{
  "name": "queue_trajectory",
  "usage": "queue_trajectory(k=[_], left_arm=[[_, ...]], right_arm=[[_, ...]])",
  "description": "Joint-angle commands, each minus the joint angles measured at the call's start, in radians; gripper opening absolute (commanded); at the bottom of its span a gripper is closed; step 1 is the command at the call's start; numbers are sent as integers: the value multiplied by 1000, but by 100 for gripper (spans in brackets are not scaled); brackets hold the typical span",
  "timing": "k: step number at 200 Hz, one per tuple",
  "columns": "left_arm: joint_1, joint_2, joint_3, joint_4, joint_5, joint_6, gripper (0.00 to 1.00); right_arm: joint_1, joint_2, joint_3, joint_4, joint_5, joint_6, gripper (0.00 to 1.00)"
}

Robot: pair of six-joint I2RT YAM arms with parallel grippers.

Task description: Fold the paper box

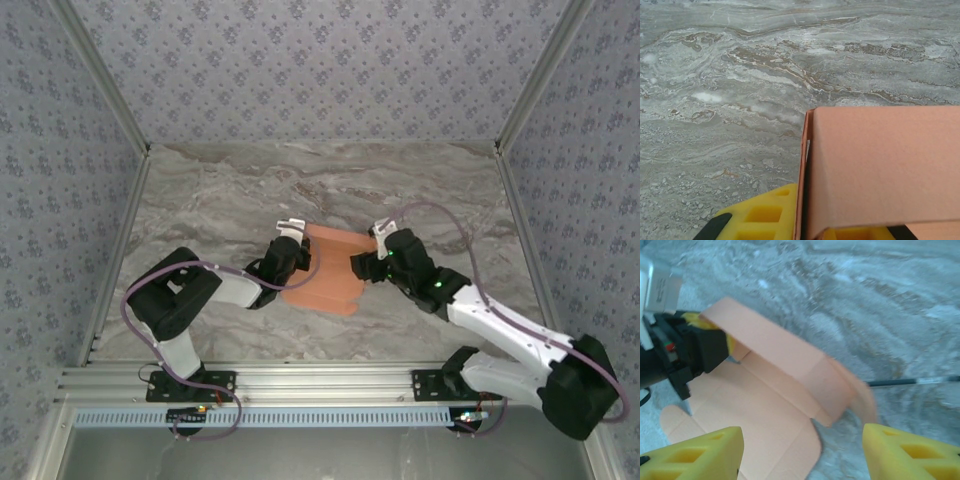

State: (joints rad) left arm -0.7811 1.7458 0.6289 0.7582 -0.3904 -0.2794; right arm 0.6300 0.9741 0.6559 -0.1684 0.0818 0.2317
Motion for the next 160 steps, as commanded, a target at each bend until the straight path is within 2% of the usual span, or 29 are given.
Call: queue_trajectory(k=[1,31,61,76,117,160], left_arm=[[-3,-40,6,-2,-22,-12,13],[-4,-48,3,-5,-23,-11,13],[-4,-51,2,-7,-19,-13,13],[-3,-51,4,-8,-17,-13,13],[-3,-52,9,-18,-17,-12,13],[-3,-47,12,-21,-15,-11,13]], right_arm=[[-91,-36,24,-101,-28,-26,64],[-258,-12,0,-105,-40,34,60],[-399,90,-29,-56,-104,88,58],[-404,158,-32,-14,-131,82,58],[-381,297,-55,127,-309,53,55],[-322,348,-73,216,-374,9,53]])
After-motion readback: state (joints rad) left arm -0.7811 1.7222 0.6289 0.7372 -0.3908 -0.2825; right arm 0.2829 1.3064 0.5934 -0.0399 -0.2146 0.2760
